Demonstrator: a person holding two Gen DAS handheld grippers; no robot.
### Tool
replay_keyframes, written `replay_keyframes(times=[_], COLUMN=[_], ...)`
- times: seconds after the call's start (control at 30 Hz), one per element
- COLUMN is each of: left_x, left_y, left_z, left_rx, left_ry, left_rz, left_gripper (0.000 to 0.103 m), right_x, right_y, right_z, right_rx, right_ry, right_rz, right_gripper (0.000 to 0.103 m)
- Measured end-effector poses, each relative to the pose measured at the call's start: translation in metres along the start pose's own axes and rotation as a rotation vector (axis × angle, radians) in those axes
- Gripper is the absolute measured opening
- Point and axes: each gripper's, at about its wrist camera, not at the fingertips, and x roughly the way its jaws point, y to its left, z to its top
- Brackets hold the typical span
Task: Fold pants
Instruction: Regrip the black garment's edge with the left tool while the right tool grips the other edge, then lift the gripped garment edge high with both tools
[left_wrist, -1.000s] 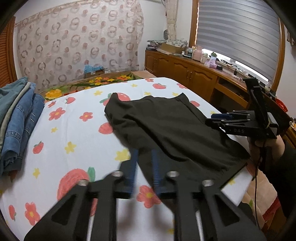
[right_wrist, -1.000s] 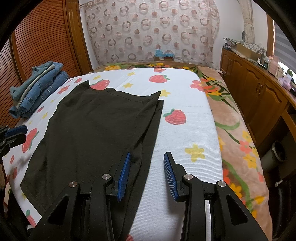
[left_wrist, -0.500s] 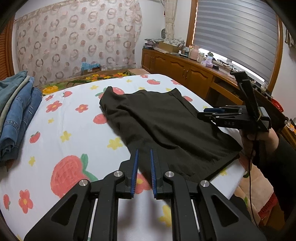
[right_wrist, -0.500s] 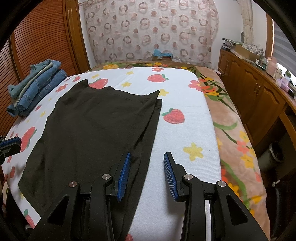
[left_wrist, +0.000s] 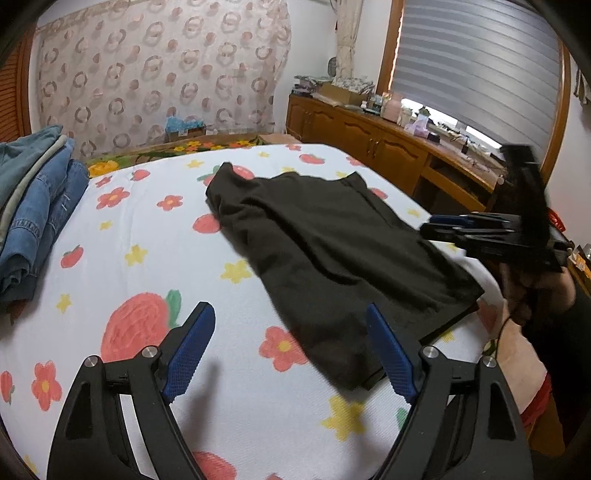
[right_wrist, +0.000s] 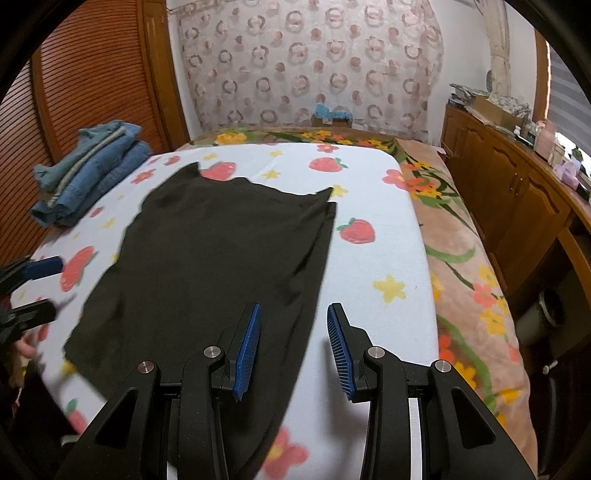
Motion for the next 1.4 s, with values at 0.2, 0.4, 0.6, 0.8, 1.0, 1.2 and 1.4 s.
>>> replay_keyframes(times=[0.2, 0.4, 0.6, 0.8, 1.0, 1.2, 1.4], left_x=[0.004, 0.009, 0.015, 0.015, 0.012, 0.009, 0.003], left_y=[-0.006, -0.014, -0.019, -0.022, -0.03, -0.033, -0.037], left_z=[-0.007, -0.013, -0.02, -0.024, -0.026, -0.028, -0.022], left_rx=[0.006, 0.015, 0.027, 0.027, 0.026, 0.028, 0.044], left_ry=[0.03, 0.059, 0.091, 0.09, 0.084, 0.082, 0.061], left_rz=[-0.001, -0.015, -0.017, -0.03, -0.081, -0.114, -0.135], left_gripper=[0.084, 0.084, 0.084, 0.069, 0.042, 0.03, 0.011], right_x=[-0.025, -0.036, -0.043, -0.045, -0.044, -0.044, -0.051], right_y=[0.015, 0.019, 0.021, 0.024, 0.026, 0.031, 0.03], right_z=[-0.023, -0.045, -0.056, -0.061, -0.063, -0.063, -0.058], right_rx=[0.008, 0.047, 0.08, 0.098, 0.095, 0.069, 0.082], right_ry=[-0.006, 0.011, 0.022, 0.024, 0.022, 0.018, -0.026], right_rz=[0.005, 0.0, 0.004, 0.004, 0.021, 0.045, 0.077], right_gripper=[0.039, 0.039, 0.039, 0.038, 0.025, 0.01, 0.008])
